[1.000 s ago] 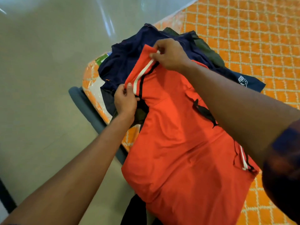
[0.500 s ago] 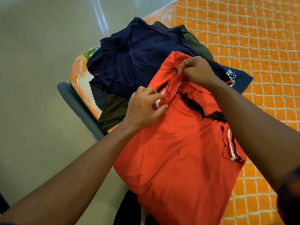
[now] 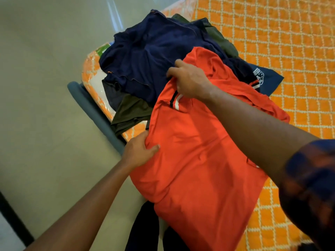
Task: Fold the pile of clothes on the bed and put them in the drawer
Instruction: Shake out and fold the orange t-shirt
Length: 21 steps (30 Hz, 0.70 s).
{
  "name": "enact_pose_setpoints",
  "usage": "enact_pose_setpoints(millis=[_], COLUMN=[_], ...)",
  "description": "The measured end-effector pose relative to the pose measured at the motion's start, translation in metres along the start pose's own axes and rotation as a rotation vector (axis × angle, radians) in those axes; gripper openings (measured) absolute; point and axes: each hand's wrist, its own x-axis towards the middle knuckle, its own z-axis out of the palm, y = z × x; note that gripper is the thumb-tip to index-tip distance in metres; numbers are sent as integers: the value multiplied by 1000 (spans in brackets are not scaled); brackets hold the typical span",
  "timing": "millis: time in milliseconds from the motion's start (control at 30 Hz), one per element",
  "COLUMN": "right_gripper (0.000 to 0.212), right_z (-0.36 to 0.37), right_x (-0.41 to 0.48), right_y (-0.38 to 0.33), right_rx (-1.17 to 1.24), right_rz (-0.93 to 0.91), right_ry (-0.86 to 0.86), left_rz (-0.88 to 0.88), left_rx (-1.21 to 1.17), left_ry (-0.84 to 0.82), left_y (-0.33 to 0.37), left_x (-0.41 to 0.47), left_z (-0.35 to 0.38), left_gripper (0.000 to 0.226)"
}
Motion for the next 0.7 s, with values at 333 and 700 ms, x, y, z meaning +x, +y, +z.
enact_pose_setpoints(millis=[333, 700], right_gripper=[30, 53], right_z=[-19, 10], right_x=[-105, -264], right_y=[71, 155], right_rx=[-159, -185], right_rz=[-13, 248], right_ry=[32, 50], left_rz=[110, 232], left_rx=[279, 494], left_ry=[-278, -322], left_y=[-13, 24], left_x=[-67, -204], left_z=[3, 162], left_gripper=[65, 62])
